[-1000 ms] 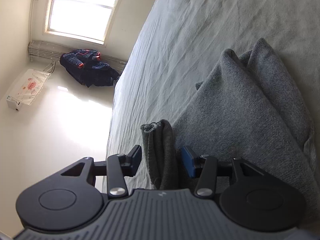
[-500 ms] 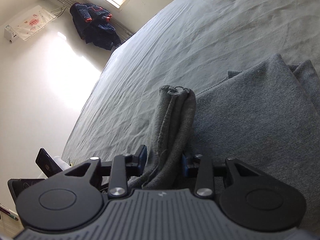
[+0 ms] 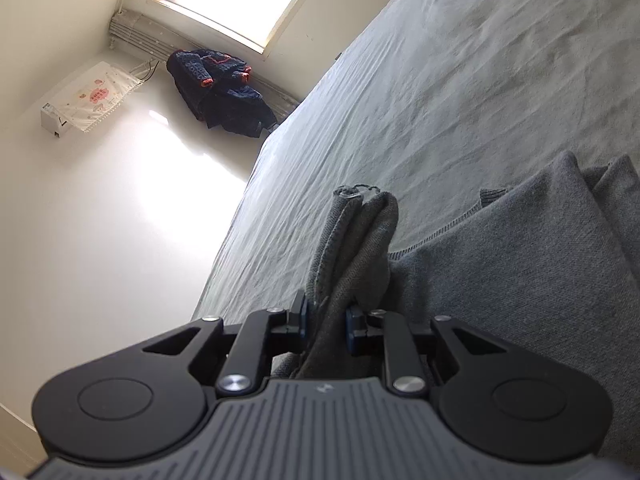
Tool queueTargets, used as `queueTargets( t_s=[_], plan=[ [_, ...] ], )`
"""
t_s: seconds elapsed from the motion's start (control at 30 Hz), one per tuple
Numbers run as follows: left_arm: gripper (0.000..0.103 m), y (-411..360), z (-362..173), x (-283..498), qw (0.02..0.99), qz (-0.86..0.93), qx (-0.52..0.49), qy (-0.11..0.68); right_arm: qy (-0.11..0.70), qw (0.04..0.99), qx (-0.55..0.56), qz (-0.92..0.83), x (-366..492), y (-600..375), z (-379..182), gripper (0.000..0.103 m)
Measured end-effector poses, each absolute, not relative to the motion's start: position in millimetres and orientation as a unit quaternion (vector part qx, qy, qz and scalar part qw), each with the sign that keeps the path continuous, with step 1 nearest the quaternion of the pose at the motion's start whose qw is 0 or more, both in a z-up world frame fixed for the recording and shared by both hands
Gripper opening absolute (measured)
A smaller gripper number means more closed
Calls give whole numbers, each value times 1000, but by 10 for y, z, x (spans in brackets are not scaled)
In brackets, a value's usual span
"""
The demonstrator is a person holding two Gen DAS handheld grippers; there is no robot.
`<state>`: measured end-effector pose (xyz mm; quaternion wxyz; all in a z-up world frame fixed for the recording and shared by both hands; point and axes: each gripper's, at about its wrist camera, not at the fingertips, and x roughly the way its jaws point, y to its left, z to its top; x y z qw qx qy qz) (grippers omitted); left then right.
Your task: Fold clothes
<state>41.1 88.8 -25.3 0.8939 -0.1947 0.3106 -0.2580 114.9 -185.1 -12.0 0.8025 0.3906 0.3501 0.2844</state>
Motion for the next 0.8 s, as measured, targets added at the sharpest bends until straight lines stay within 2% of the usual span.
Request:
queueTargets(
  t_s=[0.8],
  plan=[
    [26, 58, -432, 420, 871, -330, -123, 342, 363, 823, 398, 180, 933, -2523, -436, 22]
  ],
)
